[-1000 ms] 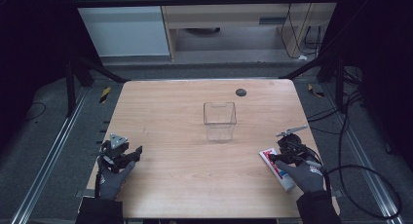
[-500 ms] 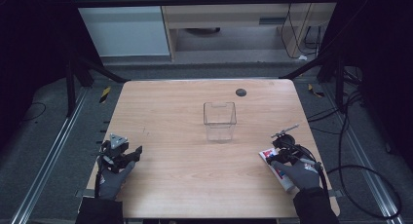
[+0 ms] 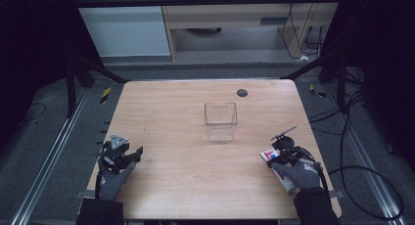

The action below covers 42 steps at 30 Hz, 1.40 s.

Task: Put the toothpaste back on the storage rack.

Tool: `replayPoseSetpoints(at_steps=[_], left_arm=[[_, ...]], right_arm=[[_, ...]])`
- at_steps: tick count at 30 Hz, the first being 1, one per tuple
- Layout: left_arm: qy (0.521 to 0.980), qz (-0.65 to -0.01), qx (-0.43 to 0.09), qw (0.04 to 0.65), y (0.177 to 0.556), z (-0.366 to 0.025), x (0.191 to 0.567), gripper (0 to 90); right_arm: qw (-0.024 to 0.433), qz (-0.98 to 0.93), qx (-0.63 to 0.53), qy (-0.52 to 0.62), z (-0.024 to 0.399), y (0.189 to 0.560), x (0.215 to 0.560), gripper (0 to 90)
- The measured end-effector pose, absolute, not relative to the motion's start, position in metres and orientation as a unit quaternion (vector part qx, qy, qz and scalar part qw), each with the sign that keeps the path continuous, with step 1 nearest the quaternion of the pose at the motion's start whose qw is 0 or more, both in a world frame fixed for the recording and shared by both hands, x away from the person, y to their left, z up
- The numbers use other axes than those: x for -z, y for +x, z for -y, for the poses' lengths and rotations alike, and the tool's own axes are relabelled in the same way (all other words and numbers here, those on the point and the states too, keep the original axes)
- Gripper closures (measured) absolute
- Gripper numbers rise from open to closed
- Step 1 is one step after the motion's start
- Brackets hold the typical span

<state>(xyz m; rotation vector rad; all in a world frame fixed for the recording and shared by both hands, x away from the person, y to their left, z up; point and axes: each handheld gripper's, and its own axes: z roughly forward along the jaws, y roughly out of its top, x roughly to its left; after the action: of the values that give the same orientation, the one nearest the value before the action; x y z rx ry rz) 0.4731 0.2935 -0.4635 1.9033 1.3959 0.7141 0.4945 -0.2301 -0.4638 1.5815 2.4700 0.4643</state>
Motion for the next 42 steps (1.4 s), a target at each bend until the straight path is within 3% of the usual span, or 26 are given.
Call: replayPoseSetpoints(at_steps=[21, 26, 37, 42], left_arm=[[0.728, -0.533, -0.274, 0.332, 0.473, -0.293, 0.463, 42.6], [0.728, -0.533, -0.274, 0.332, 0.473, -0.294, 0.463, 42.6], [0.728, -0.534, -0.274, 0.332, 0.473, -0.294, 0.463, 42.6], [0.727, -0.535, -0.273, 0.332, 0.473, -0.295, 0.463, 42.6]], right_arm=[[0.085, -0.828, -0.14, 0.536, 0.227, 0.497, 0.473, 38.0], [0.088, -0.827, -0.14, 0.537, 0.226, 0.495, 0.472, 43.5], [0.078, -0.814, -0.168, 0.55, 0.236, 0.489, 0.458, 68.1], [0.071, -0.815, -0.173, 0.549, 0.239, 0.487, 0.456, 71.0]])
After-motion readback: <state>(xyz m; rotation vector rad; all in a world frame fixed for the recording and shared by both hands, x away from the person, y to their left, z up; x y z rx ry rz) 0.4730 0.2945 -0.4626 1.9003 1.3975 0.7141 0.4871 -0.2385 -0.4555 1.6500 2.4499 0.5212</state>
